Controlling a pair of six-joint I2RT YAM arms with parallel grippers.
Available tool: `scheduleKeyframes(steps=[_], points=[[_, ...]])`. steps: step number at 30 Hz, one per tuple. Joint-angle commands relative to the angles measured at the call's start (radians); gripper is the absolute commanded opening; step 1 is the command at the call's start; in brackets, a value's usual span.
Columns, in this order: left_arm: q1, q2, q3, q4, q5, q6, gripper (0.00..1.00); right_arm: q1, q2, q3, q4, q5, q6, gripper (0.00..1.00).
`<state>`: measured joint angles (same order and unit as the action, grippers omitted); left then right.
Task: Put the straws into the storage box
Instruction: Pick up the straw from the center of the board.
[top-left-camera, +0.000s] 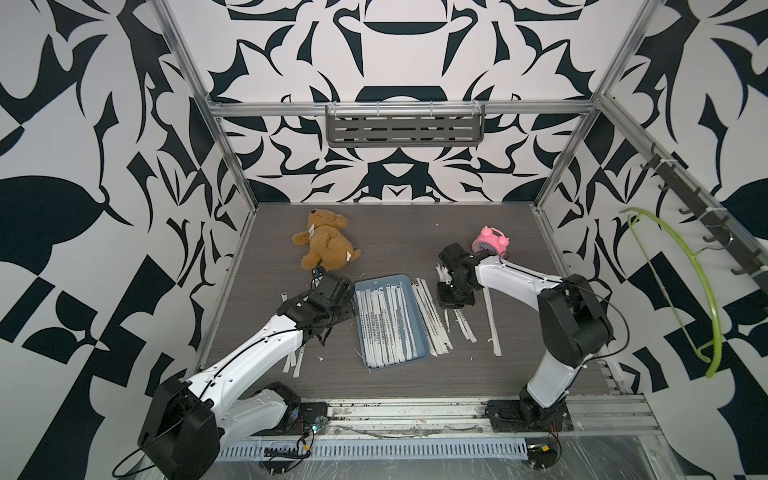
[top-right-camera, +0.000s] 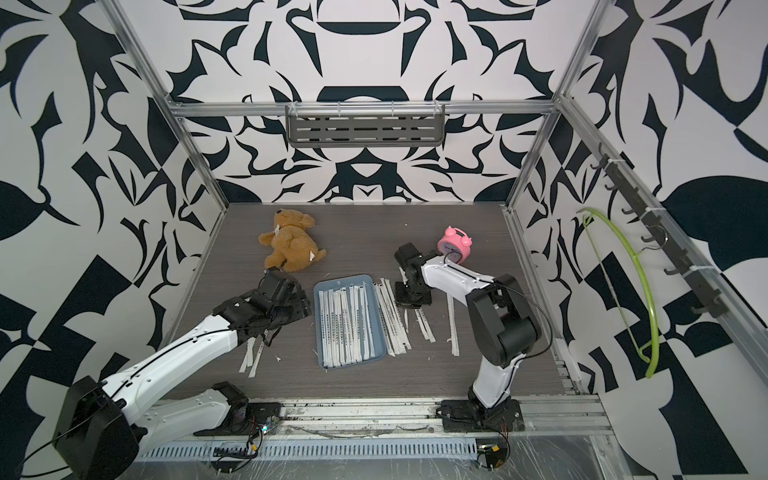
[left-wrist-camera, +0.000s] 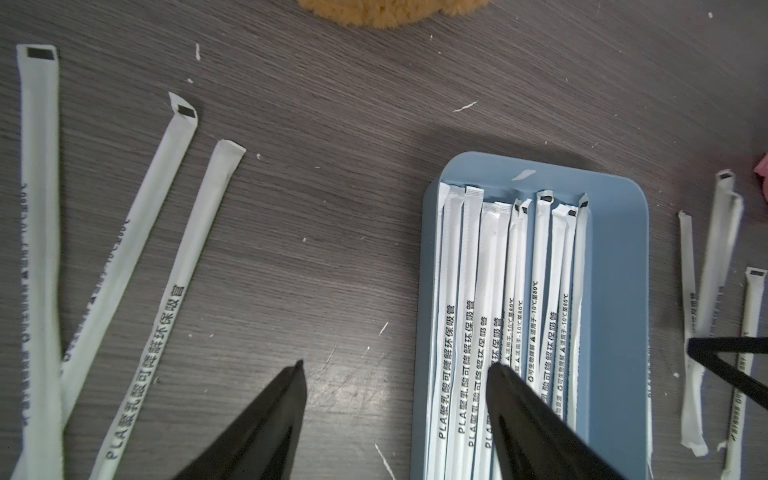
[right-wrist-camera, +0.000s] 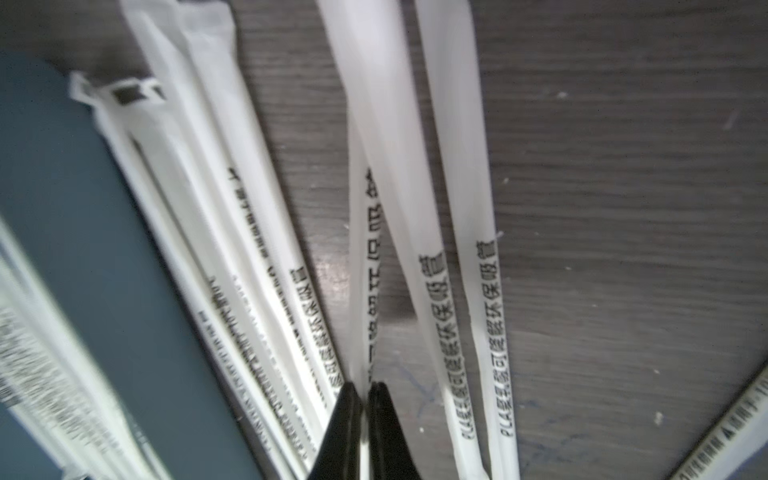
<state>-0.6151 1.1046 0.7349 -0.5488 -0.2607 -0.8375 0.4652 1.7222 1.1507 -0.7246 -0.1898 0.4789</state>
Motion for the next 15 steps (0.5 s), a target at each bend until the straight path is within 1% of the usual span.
scheduleKeyframes(steps=[1, 3, 4, 6, 9, 12, 14, 15], points=[[0.004, 0.004, -0.021, 0.01, 0.006, 0.0, 0.75, -0.016, -0.077, 0.005, -0.049, -0.213, -0.035, 0.07], [0.004, 0.009, -0.023, 0.019, 0.012, -0.003, 0.75, -0.013, -0.087, 0.008, -0.052, -0.322, -0.028, 0.07], [0.004, 0.013, -0.023, 0.021, 0.015, -0.004, 0.75, -0.012, -0.096, 0.005, -0.049, -0.339, -0.02, 0.07], [0.003, 0.017, -0.022, 0.023, 0.019, -0.005, 0.75, -0.004, -0.111, 0.013, -0.052, -0.345, -0.012, 0.07], [0.003, 0.014, -0.029, 0.03, 0.023, -0.01, 0.75, 0.02, -0.095, 0.021, -0.045, -0.364, -0.001, 0.07], [0.003, 0.012, -0.028, 0.03, 0.02, -0.01, 0.75, 0.068, -0.071, 0.027, 0.0, -0.397, 0.028, 0.07], [0.003, 0.01, -0.028, 0.026, 0.021, -0.011, 0.75, 0.081, -0.073, 0.009, 0.07, -0.422, 0.085, 0.07], [0.004, 0.011, -0.026, 0.023, 0.02, -0.008, 0.75, 0.065, -0.081, -0.007, 0.108, -0.405, 0.117, 0.06]])
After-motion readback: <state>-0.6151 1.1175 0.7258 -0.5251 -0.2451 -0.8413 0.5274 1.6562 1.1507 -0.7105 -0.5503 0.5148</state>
